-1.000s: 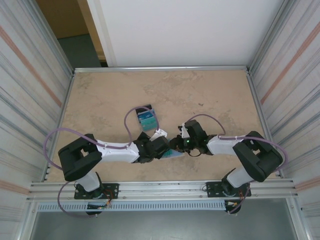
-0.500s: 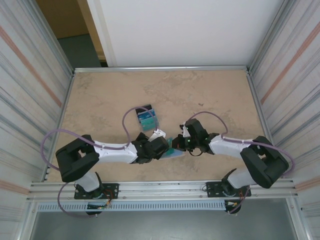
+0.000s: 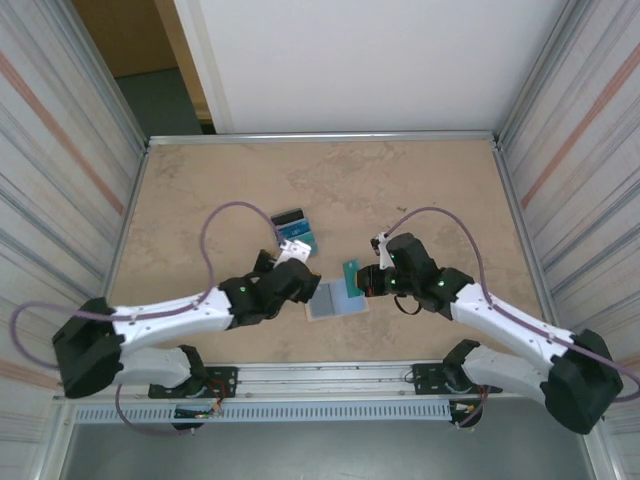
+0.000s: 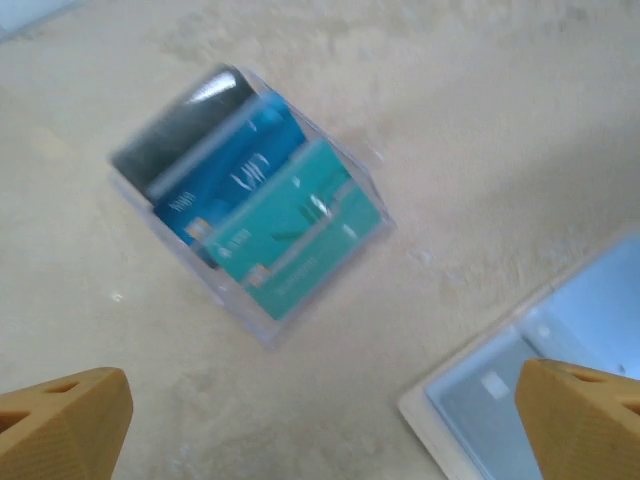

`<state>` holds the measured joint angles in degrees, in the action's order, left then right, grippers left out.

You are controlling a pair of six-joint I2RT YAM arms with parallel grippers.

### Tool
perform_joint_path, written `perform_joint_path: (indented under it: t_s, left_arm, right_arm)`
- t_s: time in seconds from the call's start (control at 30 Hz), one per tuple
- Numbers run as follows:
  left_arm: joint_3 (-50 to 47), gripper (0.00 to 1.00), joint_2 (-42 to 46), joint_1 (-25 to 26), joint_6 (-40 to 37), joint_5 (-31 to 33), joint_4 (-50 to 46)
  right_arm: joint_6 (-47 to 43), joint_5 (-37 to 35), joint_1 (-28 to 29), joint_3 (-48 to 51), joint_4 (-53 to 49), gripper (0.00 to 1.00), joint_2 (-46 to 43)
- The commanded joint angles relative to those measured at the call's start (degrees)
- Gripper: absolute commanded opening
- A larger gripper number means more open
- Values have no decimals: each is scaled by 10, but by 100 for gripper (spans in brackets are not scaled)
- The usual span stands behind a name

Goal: Take the credit cards out of the card holder

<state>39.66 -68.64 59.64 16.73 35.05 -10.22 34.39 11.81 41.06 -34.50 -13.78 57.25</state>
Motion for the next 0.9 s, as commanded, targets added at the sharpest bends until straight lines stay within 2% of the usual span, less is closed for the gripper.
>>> perform_joint_path:
  t_s: [0.0,0.23,0.4,0.6,0.87]
  left_arm:
    - [-23,99,75,-39,-28,-35,12]
    - [-38,99,209,-144,-77,-217,36]
    - [-13,99,229,-195,-134,-376,16]
    - [34,91,188,-200,-250,-557,-32]
    - [91,75,115,-200,-322,-691,-76]
  right_arm:
    - [-64,-36,13,-23,-28,0,-39]
    - [-148,-39,53,-58,-18,0,-50]
    - [-209,-15,79,-92,-23,0,-21]
    - [-269,40,91,-129,-52,0,16]
    - [-315,94,91,-164,-84,0,35]
